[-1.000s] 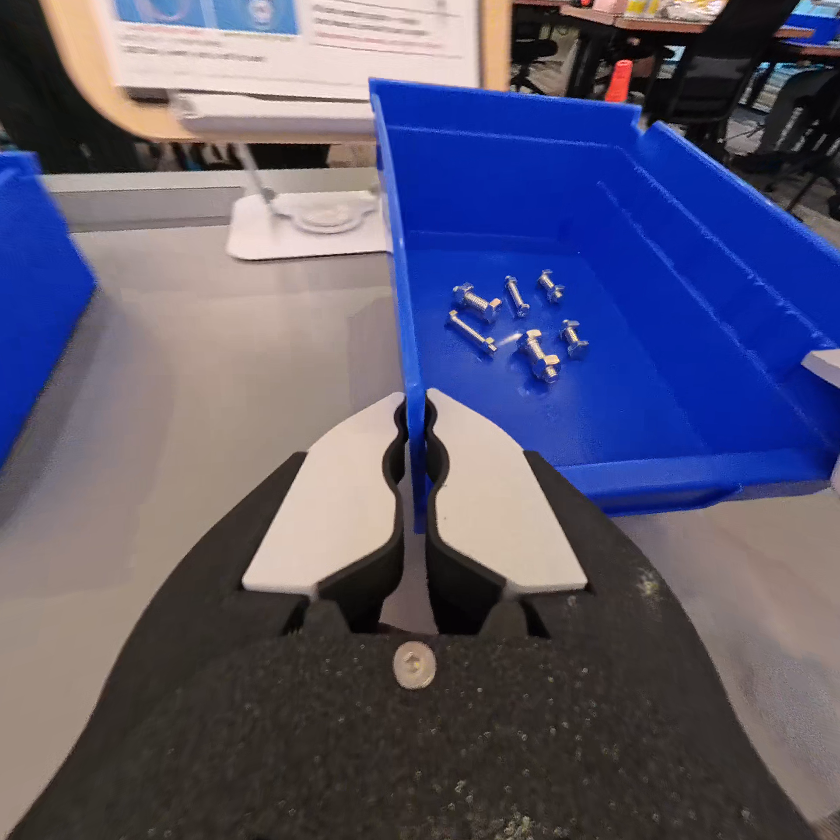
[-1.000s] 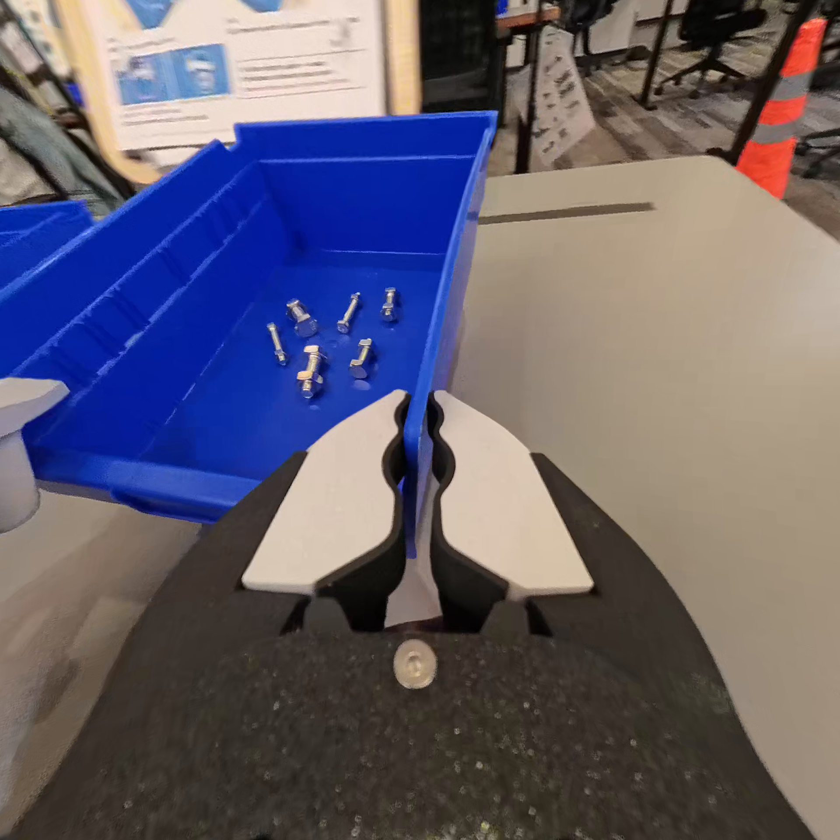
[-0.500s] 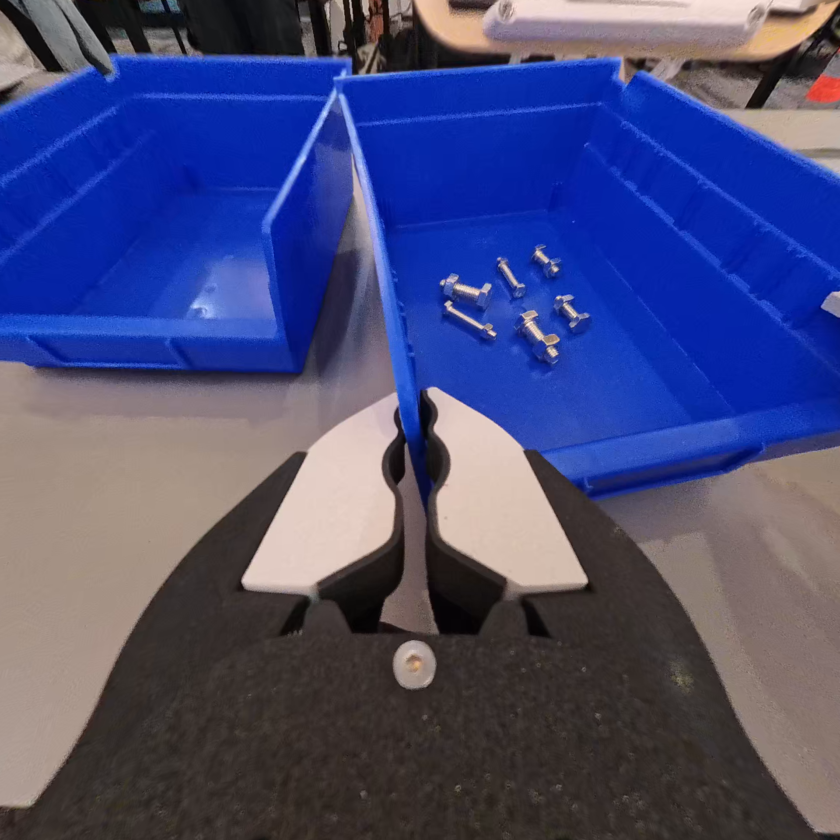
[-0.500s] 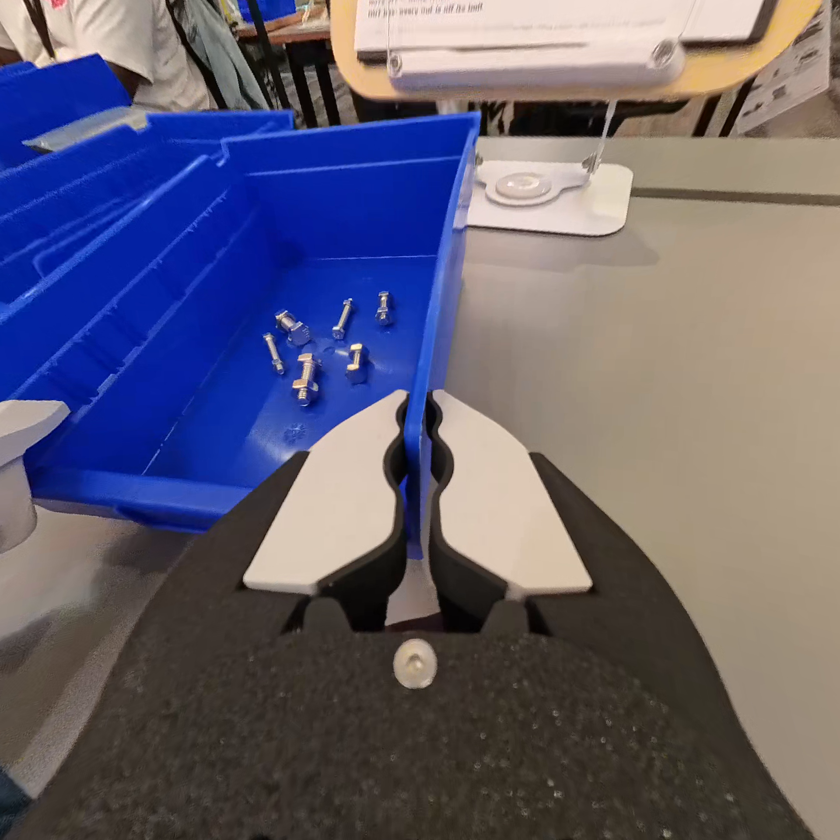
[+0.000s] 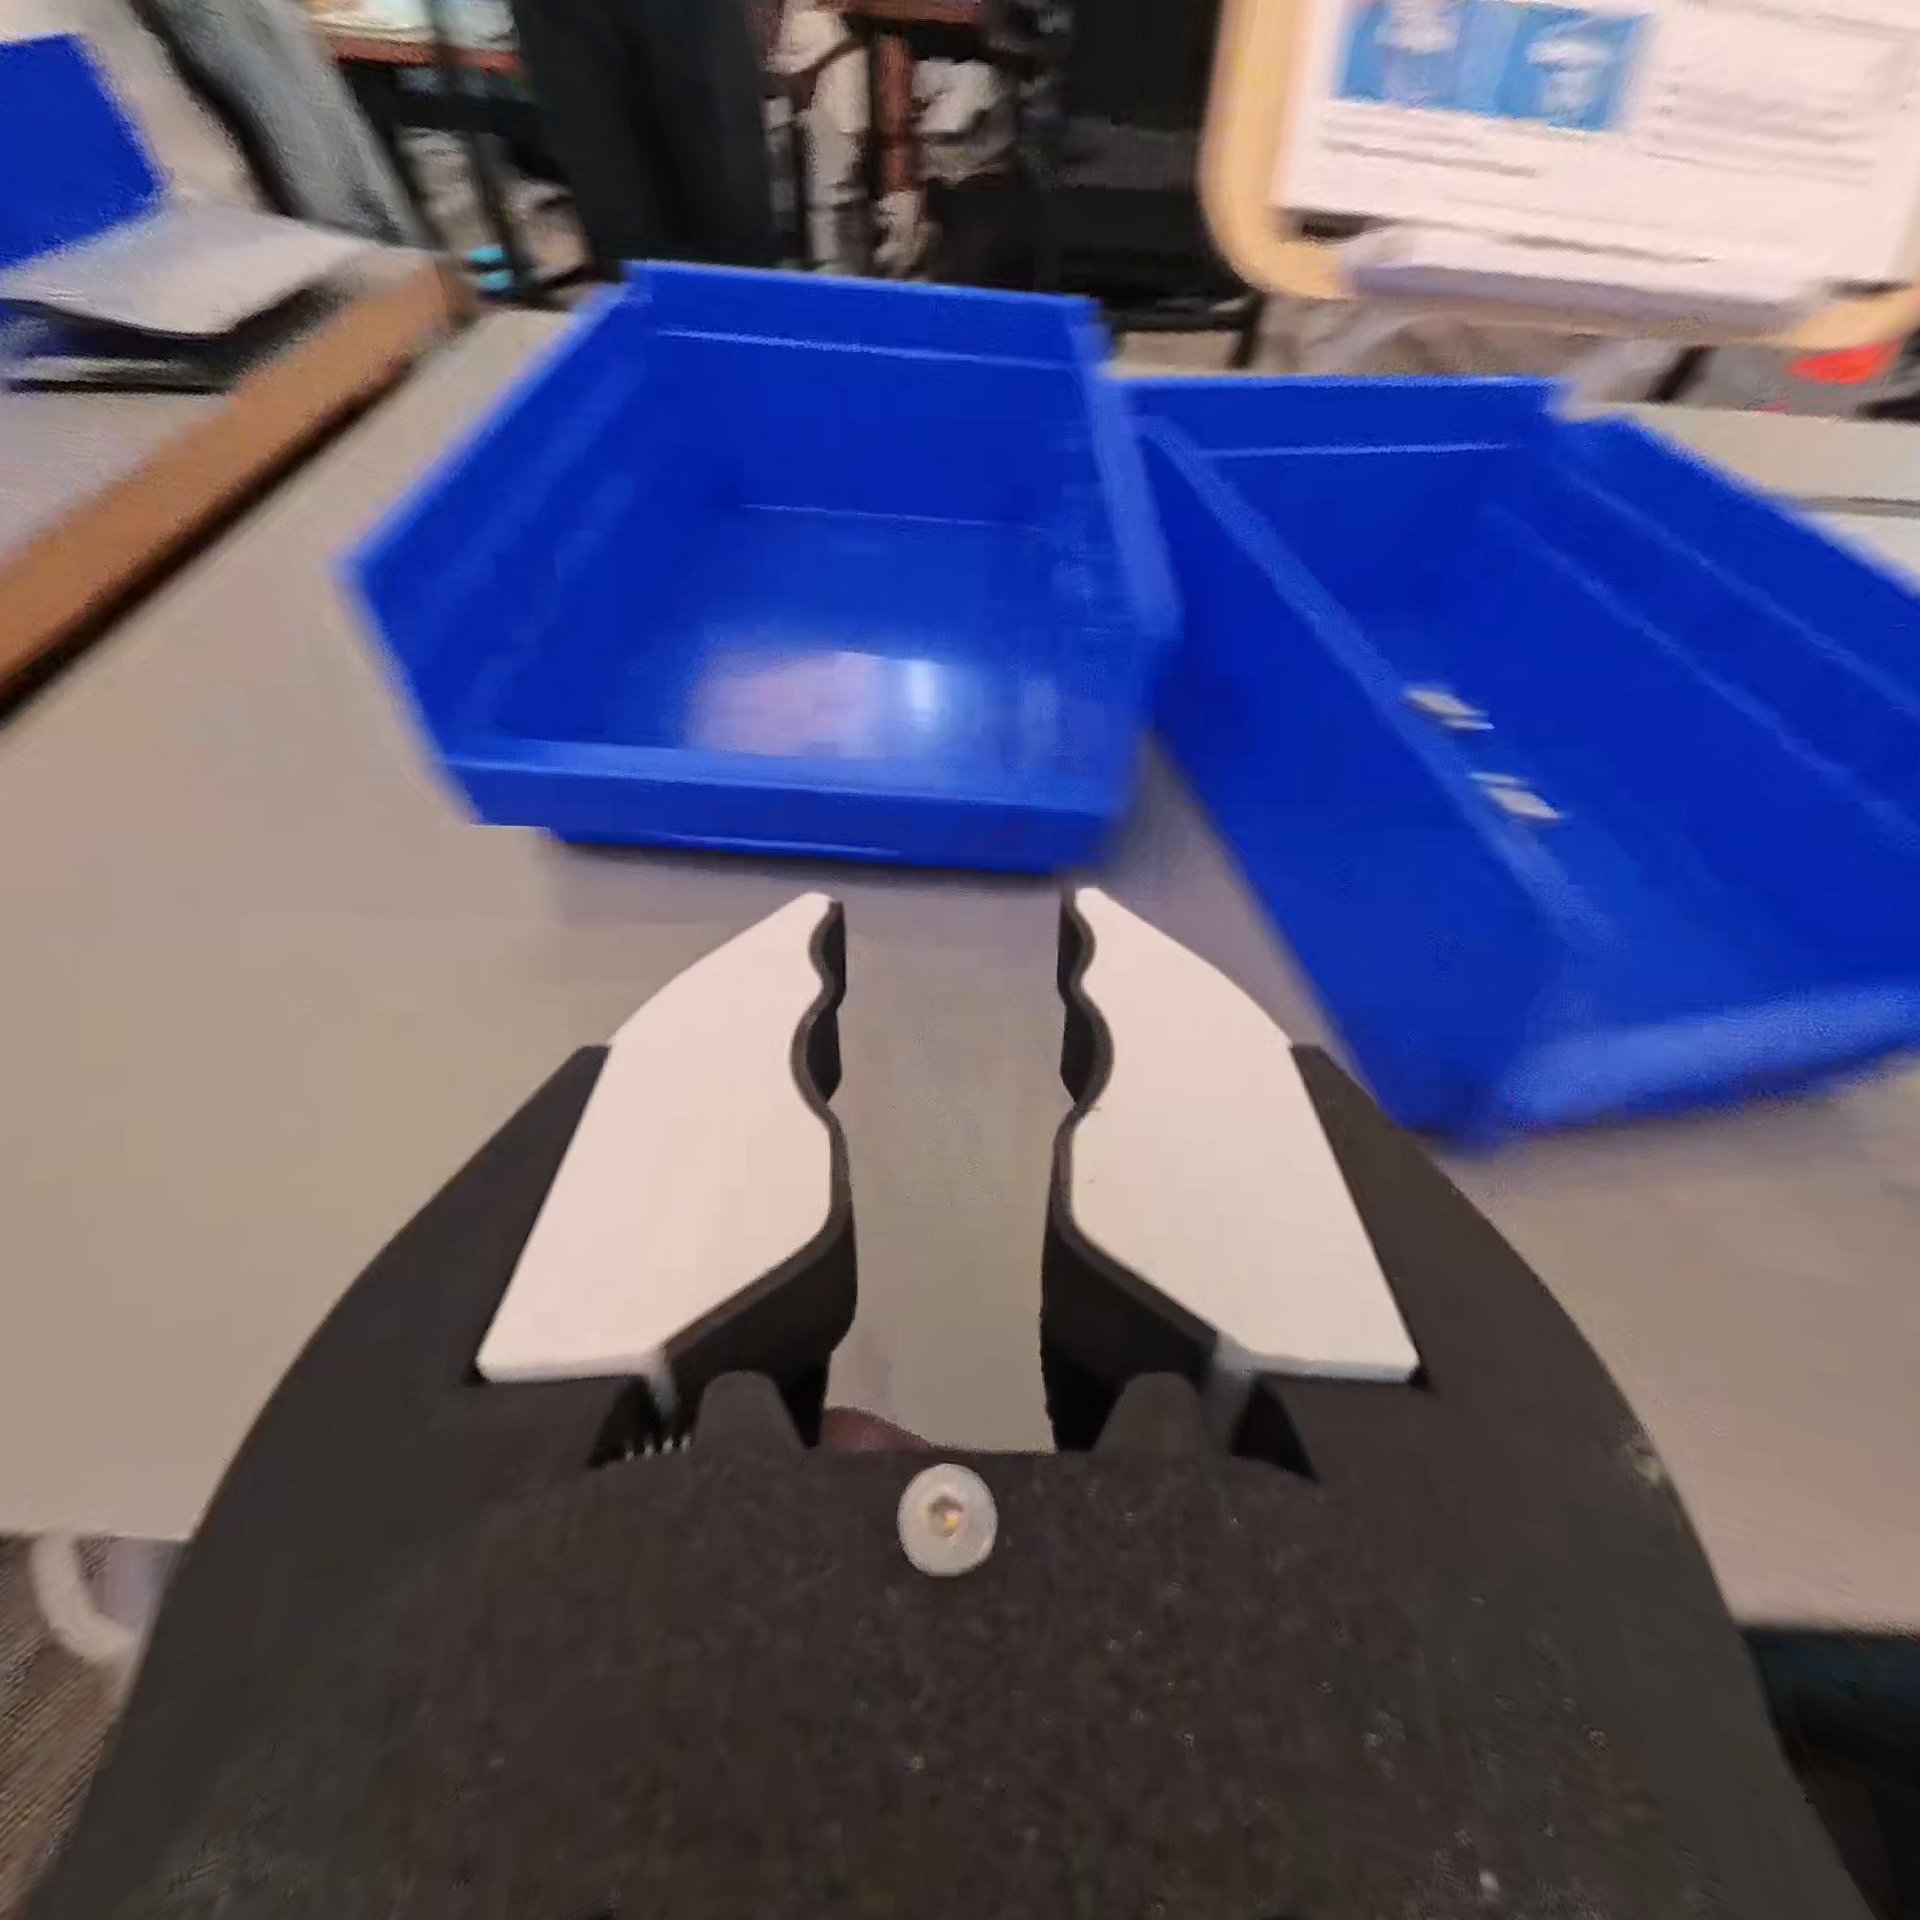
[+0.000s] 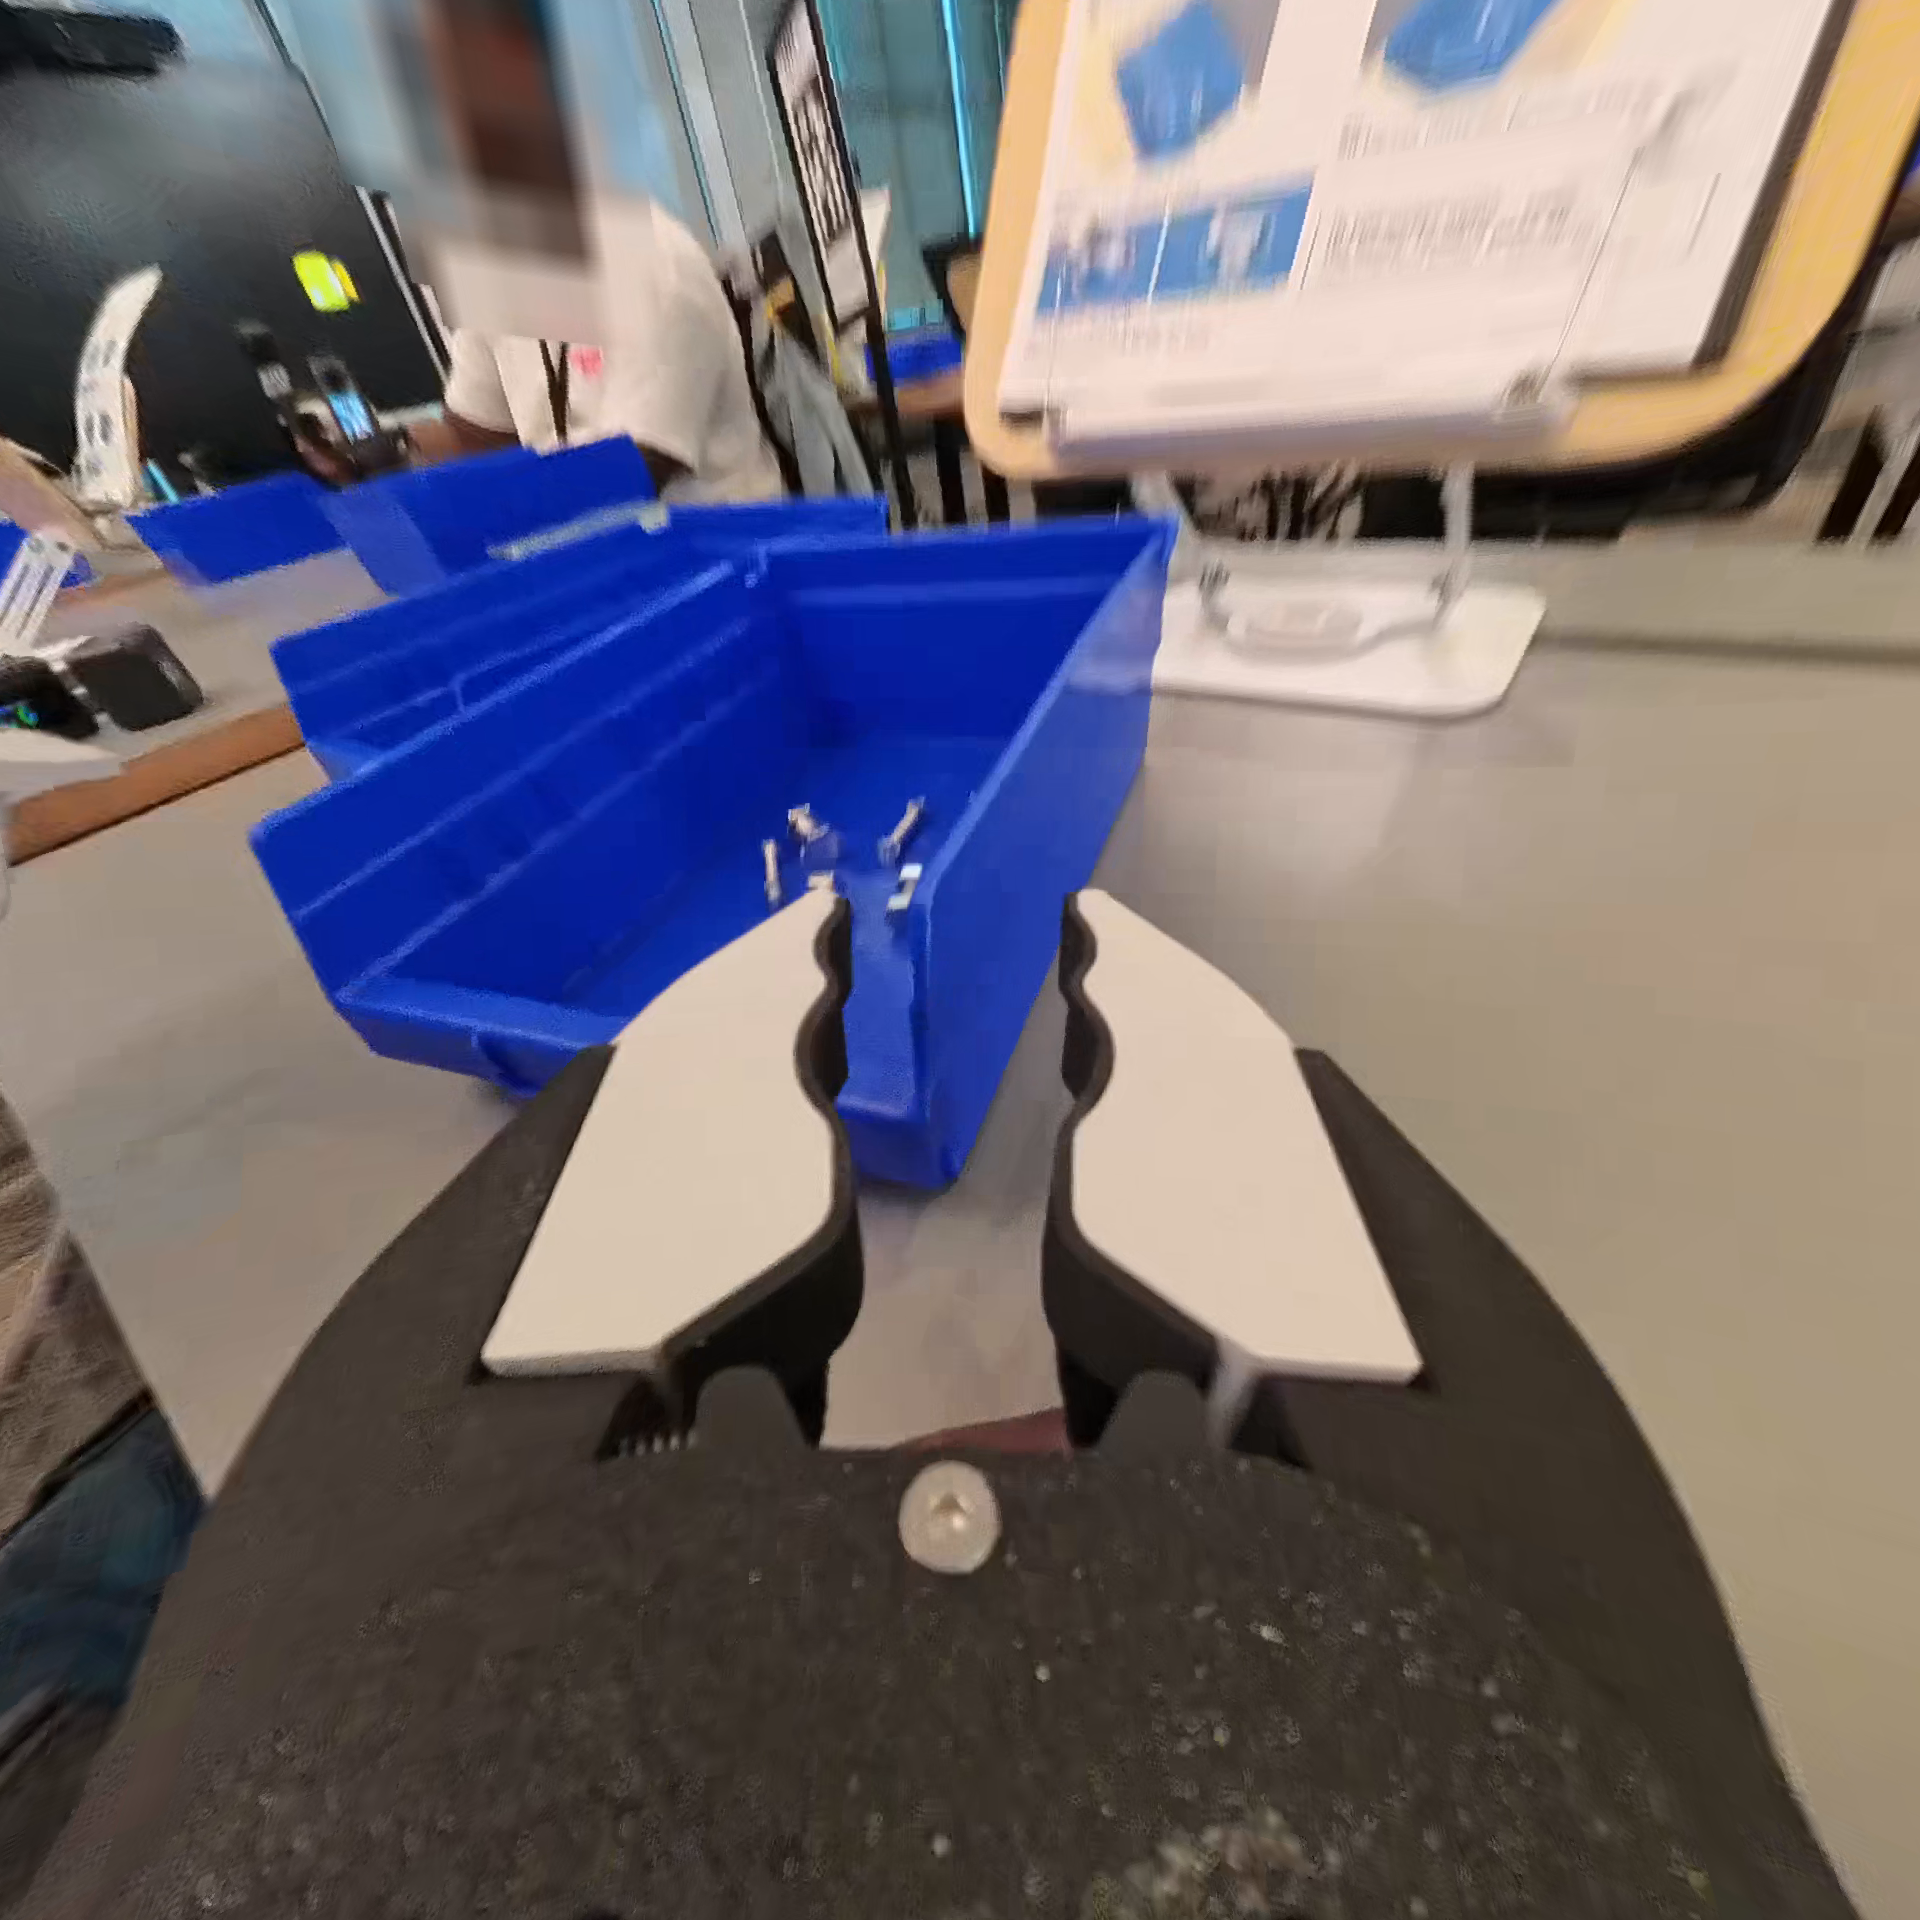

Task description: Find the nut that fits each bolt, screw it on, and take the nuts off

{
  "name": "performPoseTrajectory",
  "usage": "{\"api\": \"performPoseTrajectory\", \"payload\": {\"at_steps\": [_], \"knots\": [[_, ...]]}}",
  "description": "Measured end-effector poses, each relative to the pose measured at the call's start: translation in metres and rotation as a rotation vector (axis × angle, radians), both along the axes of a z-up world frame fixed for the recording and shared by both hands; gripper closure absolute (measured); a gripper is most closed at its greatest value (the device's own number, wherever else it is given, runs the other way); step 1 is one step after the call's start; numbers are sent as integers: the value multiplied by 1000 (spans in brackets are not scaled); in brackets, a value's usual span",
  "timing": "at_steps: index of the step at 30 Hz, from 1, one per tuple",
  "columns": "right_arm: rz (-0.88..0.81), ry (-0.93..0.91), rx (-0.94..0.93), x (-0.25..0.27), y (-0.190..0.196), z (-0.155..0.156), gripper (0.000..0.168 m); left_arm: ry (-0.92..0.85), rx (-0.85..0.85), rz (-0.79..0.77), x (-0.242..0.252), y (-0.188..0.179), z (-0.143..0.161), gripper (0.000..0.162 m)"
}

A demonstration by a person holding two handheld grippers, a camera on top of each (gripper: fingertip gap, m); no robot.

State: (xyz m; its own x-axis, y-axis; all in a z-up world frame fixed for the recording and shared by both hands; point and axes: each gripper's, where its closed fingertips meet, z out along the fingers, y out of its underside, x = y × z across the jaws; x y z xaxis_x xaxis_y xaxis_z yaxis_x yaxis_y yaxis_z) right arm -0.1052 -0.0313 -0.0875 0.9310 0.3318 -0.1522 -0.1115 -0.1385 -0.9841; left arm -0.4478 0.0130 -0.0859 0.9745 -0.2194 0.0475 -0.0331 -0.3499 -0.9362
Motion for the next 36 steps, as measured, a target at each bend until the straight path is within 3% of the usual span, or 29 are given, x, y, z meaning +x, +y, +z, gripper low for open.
{"api": "performPoseTrajectory", "payload": {"at_steps": [3, 5, 7, 10, 13, 15, 19, 21, 23, 27, 30, 34, 36], "knots": [[-27, -82, 116, 5, -3, 16, 138, 46, -78, 123, -86, 63, -14, 118], [-18, -110, 129, 4, -2, 14, 143, -2, -101, 122, -115, 101, -22, 107], [-5, -100, 112, 2, -1, 11, 143, -101, -59, 56, -119, 128, -12, 105], [6, -64, 93, -1, 0, 8, 144, -42, -18, 21, -119, 155, -2, 104], [21, -47, 87, -4, 1, 7, 145, -14, -69, -8, -114, 177, -14, 103], [21, -67, 82, -6, 2, 5, 145, -3, -91, -21, -108, 189, -22, 111], [45, -102, 74, -19, 2, 0, 144, -5, -109, -48, -93, 197, -32, 156], [38, -115, 79, -25, 1, 1, 140, 4, -126, -47, -90, 192, -32, 157], [-13, -160, 71, -24, 0, 0, 149, 8, -133, -31, -88, 179, -32, 159], [-91, -290, 121, -31, -5, 8, 146, 77, -123, 82, -98, 129, -32, 159], [62, -289, 195, -82, -22, 20, 145, 76, -112, 202, -115, 75, -32, 159], [416, -177, 63, -199, -52, 7, 139, 55, -109, 300, -131, 2, -32, 159], [409, -210, 7, -235, -47, -5, 129, 51, -111, 313, -136, -30, -32, 159]]}}
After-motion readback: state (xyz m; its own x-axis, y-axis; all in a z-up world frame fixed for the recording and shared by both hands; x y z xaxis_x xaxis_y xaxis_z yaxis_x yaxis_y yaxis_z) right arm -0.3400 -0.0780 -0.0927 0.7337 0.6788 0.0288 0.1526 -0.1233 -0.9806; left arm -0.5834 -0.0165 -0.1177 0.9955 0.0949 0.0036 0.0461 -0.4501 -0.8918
